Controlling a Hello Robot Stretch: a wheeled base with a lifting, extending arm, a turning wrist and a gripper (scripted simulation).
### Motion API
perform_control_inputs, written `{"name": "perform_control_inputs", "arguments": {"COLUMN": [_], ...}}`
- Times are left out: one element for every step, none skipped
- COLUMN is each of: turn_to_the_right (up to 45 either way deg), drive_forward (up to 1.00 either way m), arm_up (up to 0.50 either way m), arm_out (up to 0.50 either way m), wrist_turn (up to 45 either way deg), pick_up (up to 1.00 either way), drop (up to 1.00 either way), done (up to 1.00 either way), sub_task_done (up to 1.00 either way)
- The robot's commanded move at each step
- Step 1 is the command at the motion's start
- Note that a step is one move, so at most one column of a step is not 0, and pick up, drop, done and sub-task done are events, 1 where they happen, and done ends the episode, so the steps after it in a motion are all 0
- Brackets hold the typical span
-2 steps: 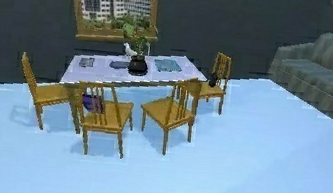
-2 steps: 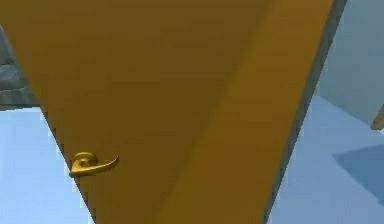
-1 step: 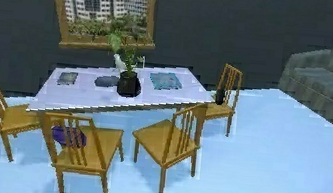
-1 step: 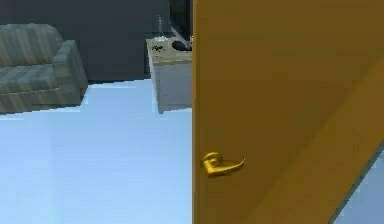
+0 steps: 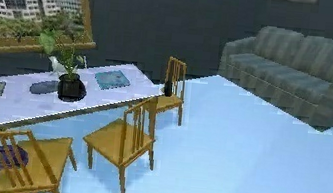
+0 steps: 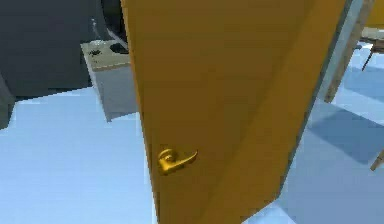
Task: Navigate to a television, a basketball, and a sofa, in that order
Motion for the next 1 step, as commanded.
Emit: {"name": "perform_control_inputs", "arguments": {"turn_to_the_right": [0.0], "drive_forward": [0.35], "arm_up": [0.0], "arm_out": [0.0], "wrist_turn": [0.0], "pick_up": [0.0], "drop": [0.0], "done": [0.0], "sub_task_done": [0.0]}}
